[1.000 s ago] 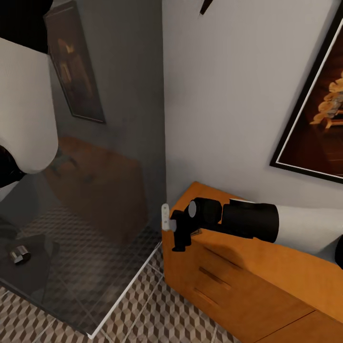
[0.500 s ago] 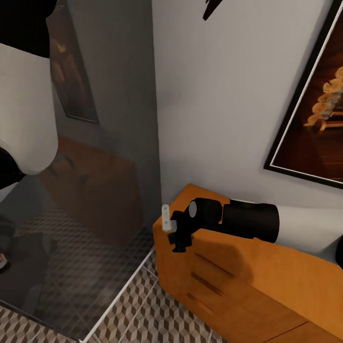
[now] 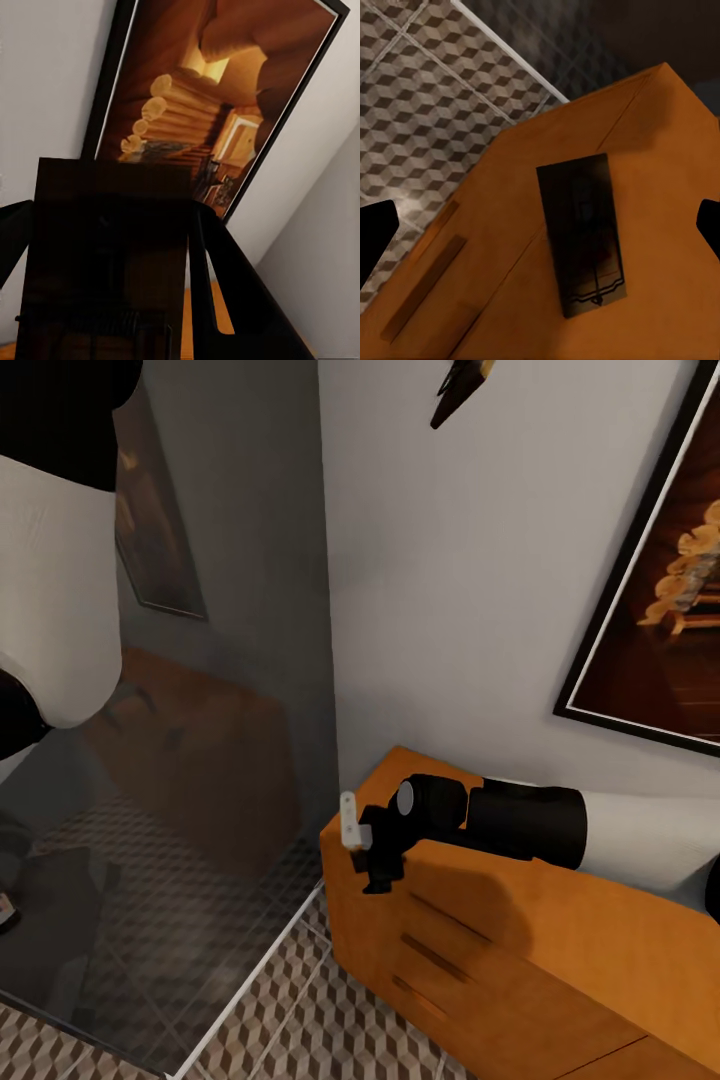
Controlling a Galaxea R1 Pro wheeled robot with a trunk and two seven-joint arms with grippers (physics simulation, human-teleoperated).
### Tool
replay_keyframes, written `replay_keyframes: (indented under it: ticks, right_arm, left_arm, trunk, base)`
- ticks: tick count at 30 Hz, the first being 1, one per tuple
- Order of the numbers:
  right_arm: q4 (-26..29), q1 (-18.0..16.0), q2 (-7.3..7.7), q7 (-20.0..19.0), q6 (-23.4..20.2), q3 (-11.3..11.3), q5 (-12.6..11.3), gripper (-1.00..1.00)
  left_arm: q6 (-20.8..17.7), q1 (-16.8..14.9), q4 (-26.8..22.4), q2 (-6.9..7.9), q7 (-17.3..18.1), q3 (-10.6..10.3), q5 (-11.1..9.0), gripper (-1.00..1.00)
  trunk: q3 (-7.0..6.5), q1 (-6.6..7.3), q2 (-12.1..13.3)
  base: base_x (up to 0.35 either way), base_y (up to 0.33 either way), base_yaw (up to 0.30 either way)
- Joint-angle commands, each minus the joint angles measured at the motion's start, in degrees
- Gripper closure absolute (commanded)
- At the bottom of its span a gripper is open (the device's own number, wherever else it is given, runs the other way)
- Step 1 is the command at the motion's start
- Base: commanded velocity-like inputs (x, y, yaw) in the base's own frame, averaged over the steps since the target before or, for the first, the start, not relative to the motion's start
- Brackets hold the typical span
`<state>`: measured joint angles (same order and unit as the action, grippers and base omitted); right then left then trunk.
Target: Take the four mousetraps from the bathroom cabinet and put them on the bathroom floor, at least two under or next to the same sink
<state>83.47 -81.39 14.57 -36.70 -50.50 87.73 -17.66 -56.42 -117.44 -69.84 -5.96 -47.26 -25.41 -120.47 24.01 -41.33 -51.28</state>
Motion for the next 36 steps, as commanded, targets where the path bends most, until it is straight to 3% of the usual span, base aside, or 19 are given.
replay_keyframes:
  ticks: [1,8,18,23,31,36]
  right_arm:
    - [0.08,-0.08,0.02,-0.62,-0.21,0.02,-0.03,-1.0]
    - [-0.01,-0.08,0.47,-5.4,0.59,-0.31,2.94,-1.0]
    - [-0.19,-0.08,3.56,-13.71,10.18,-0.61,4.94,-1.0]
    - [-0.23,-0.08,4.48,-14.54,12.19,-0.69,5.06,-1.0]
    - [-0.27,-0.08,4.67,-14.76,12.86,-0.81,5.07,-1.0]
    - [-0.6,-0.08,4.68,-15.04,16.01,-1.89,4.9,-1.0]
  left_arm:
    - [-0.1,-0.07,0.03,-0.02,-0.35,-0.12,-0.42,1.0]
    - [-0.15,-0.07,0.04,0.04,-0.21,-0.88,-0.47,1.0]
    - [-0.05,0.02,0.22,0.15,-0.1,-4.16,-0.47,1.0]
    - [-0.01,0.02,0.09,0.1,-0.11,-4.64,-0.43,1.0]
    - [0.07,0.44,-0.08,-0.05,-0.03,-4.81,-0.4,1.0]
    - [0.04,0.68,-0.19,-0.03,-0.02,-4.83,-0.39,1.0]
  trunk:
    - [0.07,-0.01,-0.05]
    - [0.07,-0.01,-0.05]
    - [0.07,-0.01,-0.05]
    - [0.07,-0.01,-0.05]
    - [0.07,-0.01,-0.05]
    - [0.07,-0.01,-0.05]
  base:
    - [0.0,0.0,0.0]
    - [0.039,-0.04,0.0]
    - [0.199,-0.155,0.0]
    - [0.042,-0.023,0.0]
    - [0.006,-0.003,0.0]
    - [0.0,0.0,0.0]
